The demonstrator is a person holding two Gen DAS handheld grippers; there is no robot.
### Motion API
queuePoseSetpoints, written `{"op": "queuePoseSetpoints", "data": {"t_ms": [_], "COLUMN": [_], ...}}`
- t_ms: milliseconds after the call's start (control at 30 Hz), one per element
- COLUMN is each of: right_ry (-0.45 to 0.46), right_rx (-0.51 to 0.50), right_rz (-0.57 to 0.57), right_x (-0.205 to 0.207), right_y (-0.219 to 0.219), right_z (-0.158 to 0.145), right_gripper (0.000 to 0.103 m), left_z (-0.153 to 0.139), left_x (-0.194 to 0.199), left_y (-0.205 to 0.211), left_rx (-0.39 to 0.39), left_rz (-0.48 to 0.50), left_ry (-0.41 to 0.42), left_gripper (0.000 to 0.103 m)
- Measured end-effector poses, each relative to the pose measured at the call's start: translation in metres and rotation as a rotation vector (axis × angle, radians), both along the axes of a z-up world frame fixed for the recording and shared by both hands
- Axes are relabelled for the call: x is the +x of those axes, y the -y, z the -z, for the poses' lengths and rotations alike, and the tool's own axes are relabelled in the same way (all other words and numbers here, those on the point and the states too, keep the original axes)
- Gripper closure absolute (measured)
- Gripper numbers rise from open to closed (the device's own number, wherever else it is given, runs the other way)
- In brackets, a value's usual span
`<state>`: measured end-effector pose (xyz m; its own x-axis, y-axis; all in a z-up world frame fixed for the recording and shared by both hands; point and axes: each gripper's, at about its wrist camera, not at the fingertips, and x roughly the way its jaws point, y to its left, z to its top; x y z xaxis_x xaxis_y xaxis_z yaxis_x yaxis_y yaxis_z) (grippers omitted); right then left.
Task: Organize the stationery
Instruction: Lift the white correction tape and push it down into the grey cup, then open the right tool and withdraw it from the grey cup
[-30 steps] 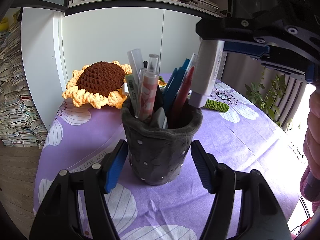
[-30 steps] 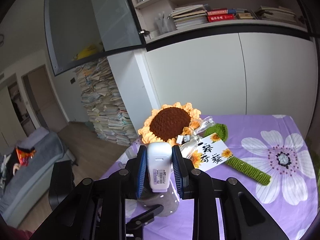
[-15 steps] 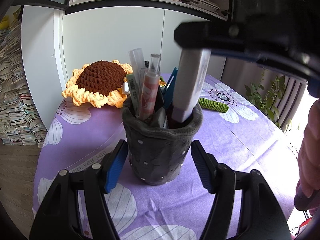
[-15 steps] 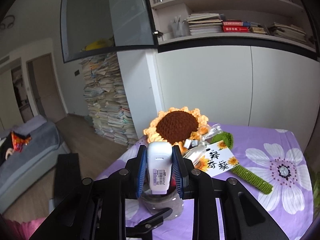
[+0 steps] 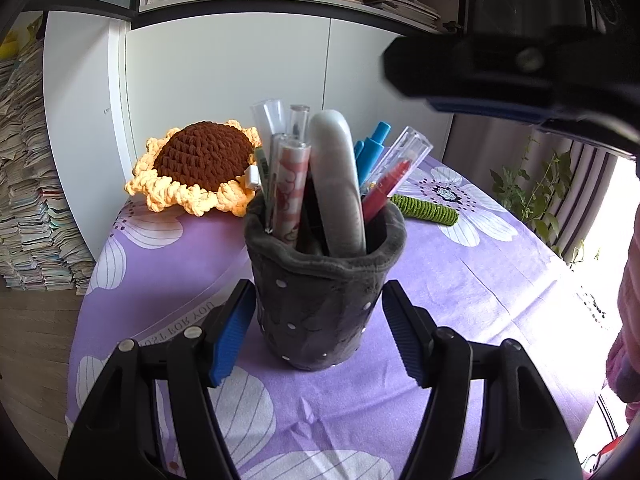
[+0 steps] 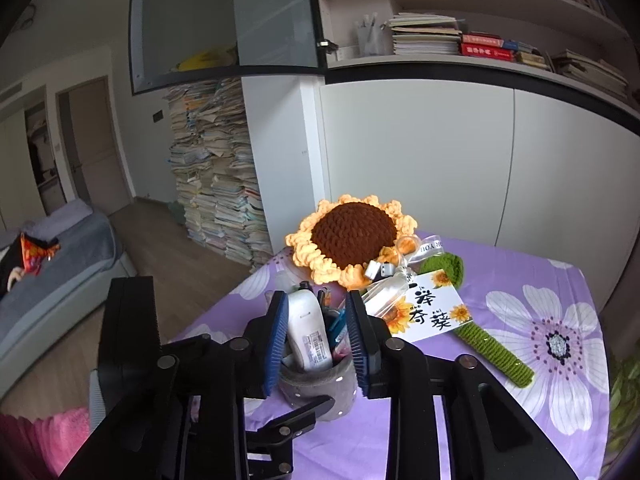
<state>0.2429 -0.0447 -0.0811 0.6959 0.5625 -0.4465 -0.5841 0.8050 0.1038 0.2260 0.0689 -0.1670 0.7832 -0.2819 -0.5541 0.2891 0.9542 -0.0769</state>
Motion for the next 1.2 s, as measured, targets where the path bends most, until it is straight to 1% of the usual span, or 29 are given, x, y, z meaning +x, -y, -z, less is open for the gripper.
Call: {"op": "queuePoseSetpoints", "data": {"t_ms": [100, 200, 267, 367, 467, 600, 667, 733, 900, 1033, 1100, 1167, 1200], "right_ry": [-0.011, -0.032, -0.053, -0.112, -0.166, -0.238, -0.253, -0.259, -0.311, -0.332, -0.335, -0.337, -0.339], "right_rx": [0.028, 0.015, -0.009, -0.059, -0.080, -0.045, -0.027, -0.029, -0.049, -0.038, -0.026, -0.020, -0.018], "right_rz": [0.027, 0.068, 0.095, 0.149, 0.200, 0.261, 0.287, 0.319, 0.320, 0.328, 0.331, 0.332, 0.330], "right_x": [-0.007, -0.018, -0.026, -0.033, -0.038, -0.043, -0.048, -0.052, -0.055, -0.054, -0.055, -0.054, -0.054], "right_y": [0.012, 0.024, 0.033, 0.048, 0.065, 0.088, 0.096, 0.102, 0.109, 0.115, 0.118, 0.119, 0.120], "right_z": [-0.007, -0.008, -0.003, 0.011, 0.026, 0.046, 0.057, 0.069, 0.091, 0.097, 0.097, 0.097, 0.097], "right_gripper": [0.054, 0.047, 0.046, 0.046, 0.046, 0.046, 0.046, 0.046, 0.046, 0.046, 0.046, 0.045, 0.046], "left_z": [0.000, 0.000, 0.000, -0.001, -0.001, -0.001, -0.001, -0.001, -0.001, -0.001, -0.002, -0.002, -0.004], "left_x": [0.000, 0.000, 0.000, -0.001, -0.002, -0.004, -0.004, -0.004, -0.004, -0.004, -0.003, -0.003, -0.004], "left_y": [0.000, -0.001, -0.001, 0.000, 0.000, 0.002, 0.002, 0.002, 0.002, 0.002, 0.003, 0.003, 0.003], "left_rx": [0.003, -0.001, 0.000, 0.003, 0.007, 0.015, 0.012, 0.008, 0.008, 0.012, 0.024, 0.029, 0.030], "left_rz": [0.000, 0.001, 0.000, -0.001, -0.003, -0.006, -0.006, -0.006, -0.006, -0.009, -0.020, -0.028, -0.032], "left_ry": [0.002, 0.000, 0.001, 0.005, 0.011, 0.018, 0.017, 0.013, 0.012, 0.015, 0.018, 0.025, 0.038], "left_gripper": [0.037, 0.037, 0.037, 0.037, 0.037, 0.037, 0.037, 0.037, 0.037, 0.036, 0.033, 0.025, 0.025]}}
